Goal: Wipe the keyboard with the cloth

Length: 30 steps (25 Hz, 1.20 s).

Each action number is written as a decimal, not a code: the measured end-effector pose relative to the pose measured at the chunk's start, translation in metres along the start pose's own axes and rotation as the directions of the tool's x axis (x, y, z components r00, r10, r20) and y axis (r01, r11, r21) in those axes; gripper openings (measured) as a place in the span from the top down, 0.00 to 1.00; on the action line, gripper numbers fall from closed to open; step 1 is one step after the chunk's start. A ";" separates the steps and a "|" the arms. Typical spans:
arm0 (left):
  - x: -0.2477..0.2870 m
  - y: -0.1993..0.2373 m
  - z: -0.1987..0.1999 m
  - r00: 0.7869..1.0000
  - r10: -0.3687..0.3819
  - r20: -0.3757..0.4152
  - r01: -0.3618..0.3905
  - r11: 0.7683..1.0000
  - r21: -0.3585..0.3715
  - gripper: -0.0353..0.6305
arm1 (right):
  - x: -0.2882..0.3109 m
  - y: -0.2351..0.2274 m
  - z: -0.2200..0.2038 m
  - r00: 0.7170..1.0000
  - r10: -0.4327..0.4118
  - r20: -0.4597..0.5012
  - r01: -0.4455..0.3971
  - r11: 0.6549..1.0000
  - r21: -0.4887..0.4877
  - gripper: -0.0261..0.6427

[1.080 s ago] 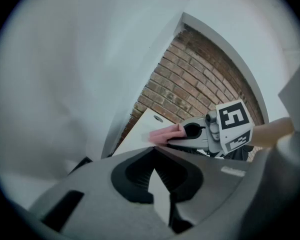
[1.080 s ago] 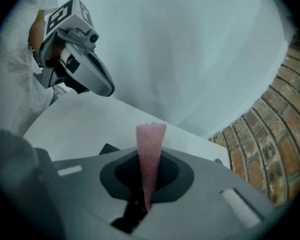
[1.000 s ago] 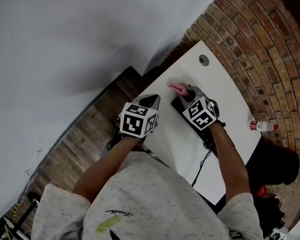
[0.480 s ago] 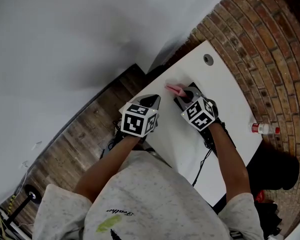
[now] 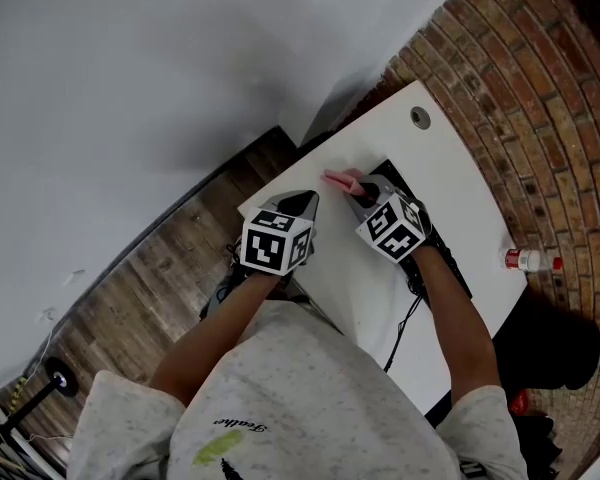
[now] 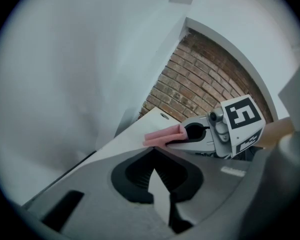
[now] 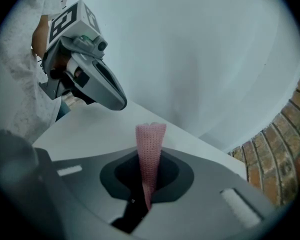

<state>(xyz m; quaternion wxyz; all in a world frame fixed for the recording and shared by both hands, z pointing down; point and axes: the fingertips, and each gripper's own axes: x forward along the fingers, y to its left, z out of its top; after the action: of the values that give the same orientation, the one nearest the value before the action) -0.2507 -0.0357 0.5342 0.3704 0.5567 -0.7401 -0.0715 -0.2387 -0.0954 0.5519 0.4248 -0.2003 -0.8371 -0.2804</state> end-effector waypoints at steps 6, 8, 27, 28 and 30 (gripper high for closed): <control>-0.009 -0.007 -0.007 0.999 0.028 0.015 -0.028 1.000 -0.005 0.96 | -0.003 0.016 0.003 0.999 0.025 0.022 -0.025 0.999 -0.025 0.92; -0.013 -0.007 -0.007 0.999 0.042 0.026 -0.042 0.999 -0.005 0.96 | -0.003 0.021 0.004 0.999 0.032 0.028 -0.031 0.999 -0.034 0.92; -0.031 -0.039 0.007 0.994 0.070 0.087 -0.076 0.995 0.066 0.96 | -0.064 0.039 0.022 0.968 -0.092 0.235 0.064 0.990 0.123 0.92; -0.030 -0.043 0.011 0.994 0.065 0.093 -0.071 0.995 0.071 0.96 | -0.072 0.037 0.021 0.962 -0.114 0.247 0.079 0.986 0.148 0.92; -0.025 -0.054 0.017 0.995 0.040 0.095 -0.049 0.994 0.094 0.96 | -0.089 0.031 0.016 0.947 -0.174 0.271 0.116 0.969 0.216 0.92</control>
<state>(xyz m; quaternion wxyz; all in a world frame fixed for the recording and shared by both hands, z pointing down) -0.2175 -0.0387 0.4821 0.3099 0.5532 -0.7714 -0.0532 -0.1808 -0.0695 0.4802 0.2944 -0.1333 -0.9261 -0.1946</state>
